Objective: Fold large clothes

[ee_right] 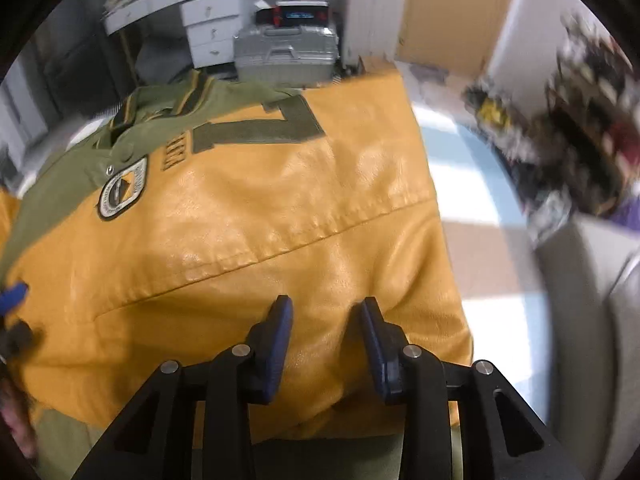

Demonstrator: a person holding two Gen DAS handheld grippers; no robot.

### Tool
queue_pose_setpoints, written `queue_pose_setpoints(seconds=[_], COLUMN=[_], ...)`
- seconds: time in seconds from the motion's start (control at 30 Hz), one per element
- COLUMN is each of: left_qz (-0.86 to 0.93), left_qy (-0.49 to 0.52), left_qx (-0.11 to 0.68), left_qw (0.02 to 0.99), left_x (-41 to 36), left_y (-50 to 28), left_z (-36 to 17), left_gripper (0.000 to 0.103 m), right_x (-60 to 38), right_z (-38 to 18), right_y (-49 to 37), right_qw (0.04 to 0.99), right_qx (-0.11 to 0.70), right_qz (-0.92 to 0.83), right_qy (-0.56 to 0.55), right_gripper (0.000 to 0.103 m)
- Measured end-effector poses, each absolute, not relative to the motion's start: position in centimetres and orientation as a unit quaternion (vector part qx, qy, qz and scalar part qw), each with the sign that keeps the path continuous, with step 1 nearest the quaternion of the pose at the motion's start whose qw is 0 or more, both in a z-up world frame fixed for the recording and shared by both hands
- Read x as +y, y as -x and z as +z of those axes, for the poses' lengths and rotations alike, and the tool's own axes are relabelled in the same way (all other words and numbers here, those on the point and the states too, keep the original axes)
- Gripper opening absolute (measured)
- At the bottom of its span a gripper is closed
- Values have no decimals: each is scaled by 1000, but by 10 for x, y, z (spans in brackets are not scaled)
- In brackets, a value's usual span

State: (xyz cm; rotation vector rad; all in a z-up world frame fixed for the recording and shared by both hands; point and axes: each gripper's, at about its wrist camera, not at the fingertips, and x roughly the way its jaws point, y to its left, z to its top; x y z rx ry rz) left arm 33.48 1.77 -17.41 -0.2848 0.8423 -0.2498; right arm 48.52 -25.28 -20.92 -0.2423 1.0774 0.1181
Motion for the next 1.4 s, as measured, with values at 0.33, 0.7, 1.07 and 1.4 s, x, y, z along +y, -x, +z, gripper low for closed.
queue_pose_setpoints(seconds=[0.33,0.7,1.07,1.4], left_qz=[-105,-111,-58,146], left_qy=[178,149,174,260], left_qx=[367,332,270,260], left_qw=[907,925,945,918], left_x=[33,25,71,229], left_y=[-335,-326,-254,-110], left_z=[-168,-157,-79,-64], left_gripper=[102,102,102,102], right_x=[-233,-247,-280,-277], right_z=[-170,-163,-132,-116], right_y=[-581,-490,-192,-157], right_qw=[865,880,923,902], right_qx=[496,460,299,241], right_qz=[35,113,221,305], right_qy=[69,-2,-98,-186], right_gripper=[24,30,92,97])
